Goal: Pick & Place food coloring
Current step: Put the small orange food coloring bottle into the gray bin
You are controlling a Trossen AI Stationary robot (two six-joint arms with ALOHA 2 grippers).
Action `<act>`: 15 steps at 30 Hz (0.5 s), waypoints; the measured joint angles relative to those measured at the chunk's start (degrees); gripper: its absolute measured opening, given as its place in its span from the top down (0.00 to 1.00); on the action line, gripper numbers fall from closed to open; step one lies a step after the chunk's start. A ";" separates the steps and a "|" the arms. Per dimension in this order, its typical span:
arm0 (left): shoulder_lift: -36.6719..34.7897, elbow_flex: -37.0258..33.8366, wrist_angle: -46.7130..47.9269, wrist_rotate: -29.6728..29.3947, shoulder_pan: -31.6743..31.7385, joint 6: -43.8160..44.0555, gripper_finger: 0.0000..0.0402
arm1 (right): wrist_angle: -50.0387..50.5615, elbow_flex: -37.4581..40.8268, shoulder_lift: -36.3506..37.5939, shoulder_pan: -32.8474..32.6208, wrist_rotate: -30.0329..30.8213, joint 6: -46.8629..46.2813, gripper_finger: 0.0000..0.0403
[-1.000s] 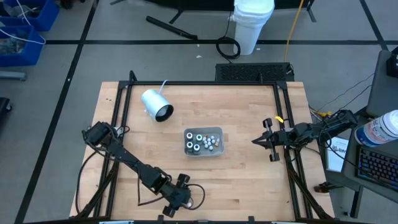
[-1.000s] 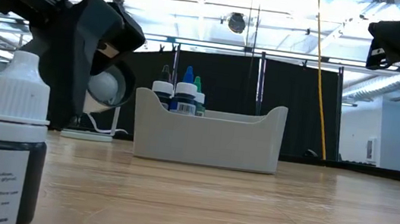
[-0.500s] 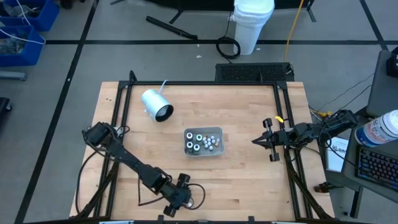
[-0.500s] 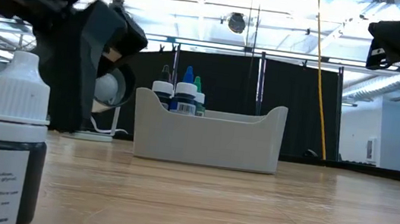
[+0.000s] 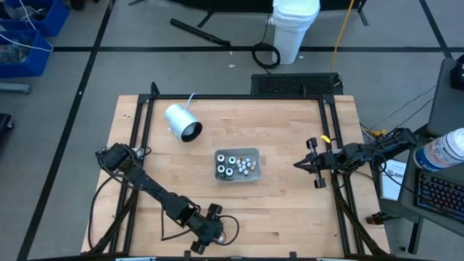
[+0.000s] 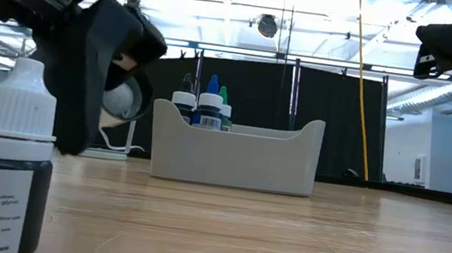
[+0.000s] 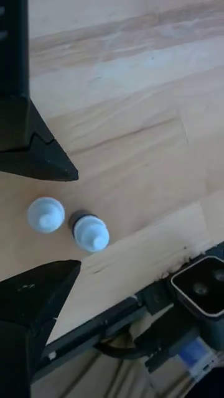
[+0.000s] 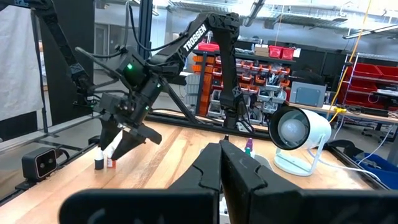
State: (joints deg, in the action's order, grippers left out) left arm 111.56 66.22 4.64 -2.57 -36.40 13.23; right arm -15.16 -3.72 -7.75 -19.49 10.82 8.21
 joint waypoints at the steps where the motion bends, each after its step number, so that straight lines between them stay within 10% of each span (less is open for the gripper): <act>1: -0.02 0.00 0.05 0.03 0.00 -0.02 0.45 | 0.00 -0.01 0.00 0.01 0.01 0.00 1.00; 15: 0.03 0.00 3.44 0.07 0.05 0.08 0.71 | 0.00 0.01 0.00 0.00 0.03 0.00 1.00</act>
State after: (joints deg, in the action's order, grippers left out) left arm 111.59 66.22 8.08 -2.50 -36.35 13.31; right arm -15.16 -3.70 -7.75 -19.49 10.85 8.21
